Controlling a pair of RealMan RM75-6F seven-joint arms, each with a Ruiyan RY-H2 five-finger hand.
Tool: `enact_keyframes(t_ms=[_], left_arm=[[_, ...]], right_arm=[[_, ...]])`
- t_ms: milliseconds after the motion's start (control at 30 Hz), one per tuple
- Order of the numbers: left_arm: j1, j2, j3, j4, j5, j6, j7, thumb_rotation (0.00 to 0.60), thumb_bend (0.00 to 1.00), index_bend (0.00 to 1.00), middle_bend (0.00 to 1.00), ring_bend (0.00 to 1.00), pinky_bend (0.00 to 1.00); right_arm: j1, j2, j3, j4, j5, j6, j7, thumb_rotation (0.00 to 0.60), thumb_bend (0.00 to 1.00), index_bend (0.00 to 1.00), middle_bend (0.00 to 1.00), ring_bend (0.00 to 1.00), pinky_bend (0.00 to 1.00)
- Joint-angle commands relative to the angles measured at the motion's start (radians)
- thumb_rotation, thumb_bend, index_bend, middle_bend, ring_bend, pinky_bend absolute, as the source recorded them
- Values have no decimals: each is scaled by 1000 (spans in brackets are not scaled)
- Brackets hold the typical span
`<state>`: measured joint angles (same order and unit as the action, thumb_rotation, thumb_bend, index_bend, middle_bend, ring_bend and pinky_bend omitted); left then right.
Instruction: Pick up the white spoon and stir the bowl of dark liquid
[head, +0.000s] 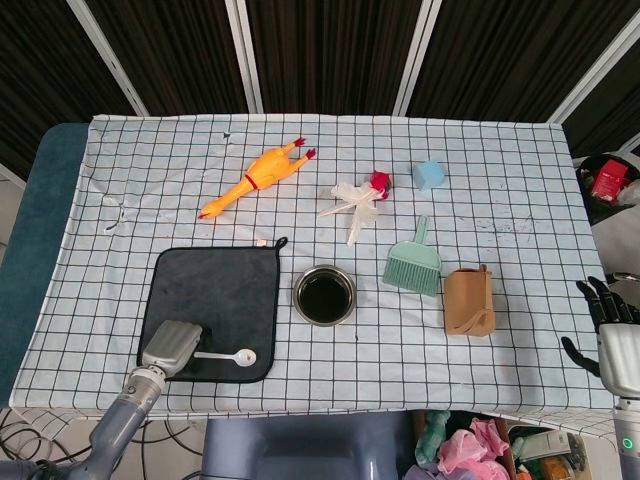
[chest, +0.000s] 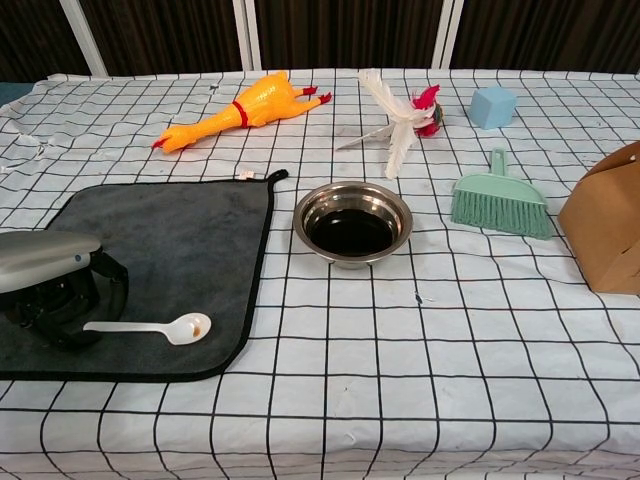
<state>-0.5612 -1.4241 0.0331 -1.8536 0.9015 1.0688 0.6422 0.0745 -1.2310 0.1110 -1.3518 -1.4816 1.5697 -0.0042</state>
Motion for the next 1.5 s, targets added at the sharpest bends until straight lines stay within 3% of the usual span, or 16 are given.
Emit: enact_keyframes(t_ms=[33, 1000, 1333, 1500], left_arm=[[-1, 0, 0, -1, 3, 2, -2, 600, 360, 517, 842, 799, 816], [-9, -3, 7, -2, 3, 23, -4, 600, 396, 544, 852, 805, 817], [-4, 10, -25, 1, 17, 48, -44, 600, 422, 565, 865, 817, 827], [-17, 17, -69, 0, 41, 76, -52, 600, 434, 576, 873, 818, 827]], right_arm=[[0, -1, 1, 0, 1, 0, -1, 600, 178, 149, 109, 195, 295], [4, -8, 2, 6, -5, -9, 0, 600, 181, 149, 109, 195, 295], [3, -8, 4, 5, -5, -7, 0, 600, 182, 149, 109, 195, 295], [4, -9, 2, 5, -7, -9, 0, 600, 182, 149, 108, 195, 295]])
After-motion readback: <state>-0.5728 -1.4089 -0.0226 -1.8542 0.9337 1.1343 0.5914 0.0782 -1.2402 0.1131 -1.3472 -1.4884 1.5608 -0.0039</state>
